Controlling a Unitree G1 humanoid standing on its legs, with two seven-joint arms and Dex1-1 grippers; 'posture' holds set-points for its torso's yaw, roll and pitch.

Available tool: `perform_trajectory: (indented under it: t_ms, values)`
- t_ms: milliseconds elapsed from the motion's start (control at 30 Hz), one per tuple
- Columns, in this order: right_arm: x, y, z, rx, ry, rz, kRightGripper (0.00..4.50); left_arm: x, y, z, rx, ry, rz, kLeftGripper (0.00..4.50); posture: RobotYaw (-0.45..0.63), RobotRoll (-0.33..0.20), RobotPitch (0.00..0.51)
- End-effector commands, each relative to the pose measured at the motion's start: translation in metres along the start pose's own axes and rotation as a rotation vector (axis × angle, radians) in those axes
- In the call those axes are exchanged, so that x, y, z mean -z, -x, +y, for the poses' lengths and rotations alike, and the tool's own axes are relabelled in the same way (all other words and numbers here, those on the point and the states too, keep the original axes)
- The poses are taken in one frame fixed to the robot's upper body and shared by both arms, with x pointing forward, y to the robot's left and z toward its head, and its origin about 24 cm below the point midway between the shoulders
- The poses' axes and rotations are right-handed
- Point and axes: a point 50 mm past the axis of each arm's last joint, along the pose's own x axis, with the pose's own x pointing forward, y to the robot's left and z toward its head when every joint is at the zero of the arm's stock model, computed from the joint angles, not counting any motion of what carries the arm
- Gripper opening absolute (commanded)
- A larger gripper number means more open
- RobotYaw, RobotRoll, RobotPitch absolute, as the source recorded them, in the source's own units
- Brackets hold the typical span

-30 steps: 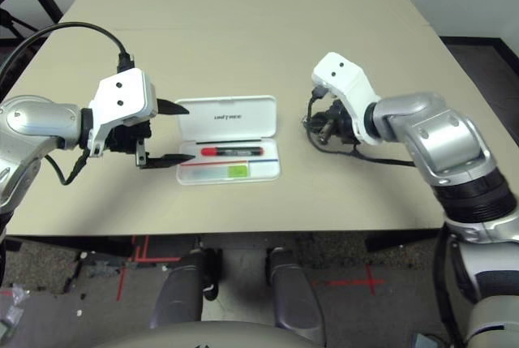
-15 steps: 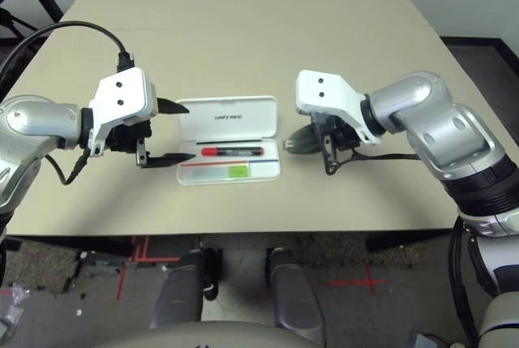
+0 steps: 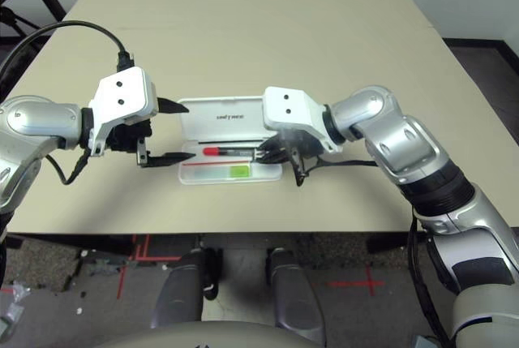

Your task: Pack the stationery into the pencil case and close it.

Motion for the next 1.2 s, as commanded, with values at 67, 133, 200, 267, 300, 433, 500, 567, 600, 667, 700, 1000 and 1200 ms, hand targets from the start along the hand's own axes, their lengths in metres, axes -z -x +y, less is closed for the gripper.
perform_trajectory:
  t_ms: [67, 133, 200, 267, 300, 433, 500, 567, 600, 667, 700, 1000, 1200]
  values:
    - [0.008, -0.008, 0.000, -0.007, -0.002, 0.016, 0.31, 0.001, -0.002, -0.003, 0.005, -0.010, 0.016, 4.50, 0.04, 0.000, 0.160]
    - [0.010, -0.010, -0.001, -0.008, -0.002, 0.019, 0.31, 0.001, -0.002, -0.003, 0.003, -0.010, 0.015, 4.50, 0.04, 0.000, 0.160]
    - [0.012, -0.012, -0.002, -0.009, -0.001, 0.020, 0.31, 0.000, -0.002, -0.003, 0.002, -0.011, 0.014, 4.50, 0.04, 0.000, 0.160]
    - [0.013, -0.014, -0.002, -0.012, -0.001, 0.019, 0.31, 0.001, -0.002, -0.003, 0.000, -0.011, 0.016, 4.50, 0.04, 0.000, 0.160]
    - [0.013, -0.015, -0.002, -0.013, -0.001, 0.019, 0.31, 0.001, -0.002, -0.003, -0.001, -0.010, 0.017, 4.50, 0.05, 0.000, 0.160]
    - [0.013, -0.018, -0.003, -0.016, -0.001, 0.018, 0.31, 0.002, -0.001, -0.003, -0.004, -0.010, 0.021, 4.50, 0.05, 0.000, 0.160]
    - [0.014, -0.018, -0.004, -0.014, 0.000, 0.020, 0.31, 0.002, -0.001, -0.003, -0.006, -0.010, 0.023, 4.50, 0.05, 0.000, 0.159]
    - [0.014, -0.020, -0.004, -0.010, 0.004, 0.022, 0.31, 0.002, -0.001, -0.003, -0.007, -0.009, 0.024, 4.50, 0.05, 0.000, 0.159]
    - [0.014, -0.020, -0.005, -0.005, 0.007, 0.022, 0.66, 0.002, -0.001, -0.003, -0.008, -0.009, 0.025, 4.50, 0.05, 0.000, 0.159]
    - [0.014, -0.021, -0.005, 0.001, 0.010, 0.022, 1.30, 0.003, -0.001, -0.003, -0.009, -0.009, 0.029, 4.50, 0.05, 0.000, 0.159]
    - [0.014, -0.021, -0.005, 0.003, 0.011, 0.023, 1.66, 0.004, -0.002, -0.003, -0.010, -0.009, 0.032, 4.50, 0.05, 0.000, 0.159]
    - [0.014, 0.001, -0.017, 0.083, -0.020, -0.011, 4.45, 0.012, -0.002, -0.005, -0.005, 0.003, 0.065, 4.50, 0.05, 0.000, 0.165]
    - [0.026, 0.058, -0.026, 0.121, -0.142, -0.010, 4.45, 0.021, 0.002, -0.004, -0.015, 0.018, 0.098, 4.50, 0.04, 0.000, 0.164]
